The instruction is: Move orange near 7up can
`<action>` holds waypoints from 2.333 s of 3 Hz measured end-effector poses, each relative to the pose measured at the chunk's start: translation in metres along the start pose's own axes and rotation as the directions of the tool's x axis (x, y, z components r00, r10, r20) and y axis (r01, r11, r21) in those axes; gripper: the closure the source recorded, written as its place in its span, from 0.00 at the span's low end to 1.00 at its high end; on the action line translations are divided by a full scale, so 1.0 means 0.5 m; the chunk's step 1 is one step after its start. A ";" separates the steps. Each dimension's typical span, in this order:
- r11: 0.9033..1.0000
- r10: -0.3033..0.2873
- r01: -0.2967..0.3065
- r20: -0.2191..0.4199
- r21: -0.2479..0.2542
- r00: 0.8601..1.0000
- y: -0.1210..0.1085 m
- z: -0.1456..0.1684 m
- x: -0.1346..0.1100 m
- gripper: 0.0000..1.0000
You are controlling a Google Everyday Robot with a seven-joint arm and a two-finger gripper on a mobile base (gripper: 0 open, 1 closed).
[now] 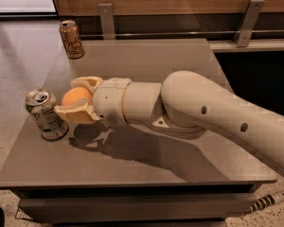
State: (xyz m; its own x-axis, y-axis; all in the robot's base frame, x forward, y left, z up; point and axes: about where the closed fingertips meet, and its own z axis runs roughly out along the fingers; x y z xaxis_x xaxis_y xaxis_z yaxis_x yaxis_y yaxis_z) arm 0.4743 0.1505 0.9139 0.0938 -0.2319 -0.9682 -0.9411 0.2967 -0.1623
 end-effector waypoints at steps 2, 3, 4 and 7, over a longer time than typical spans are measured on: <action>0.998 0.055 -0.056 0.030 0.041 0.998 0.022 -0.023 0.117 1.00; 0.998 0.056 -0.057 0.032 0.037 0.998 0.024 -0.021 0.116 0.84; 0.998 0.055 -0.056 0.032 0.034 0.998 0.026 -0.019 0.115 0.60; 0.998 0.050 -0.051 0.032 0.026 0.998 0.033 -0.013 0.110 0.00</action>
Offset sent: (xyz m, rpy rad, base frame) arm 0.0000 -0.0453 -0.0954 0.0681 0.0468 -0.0848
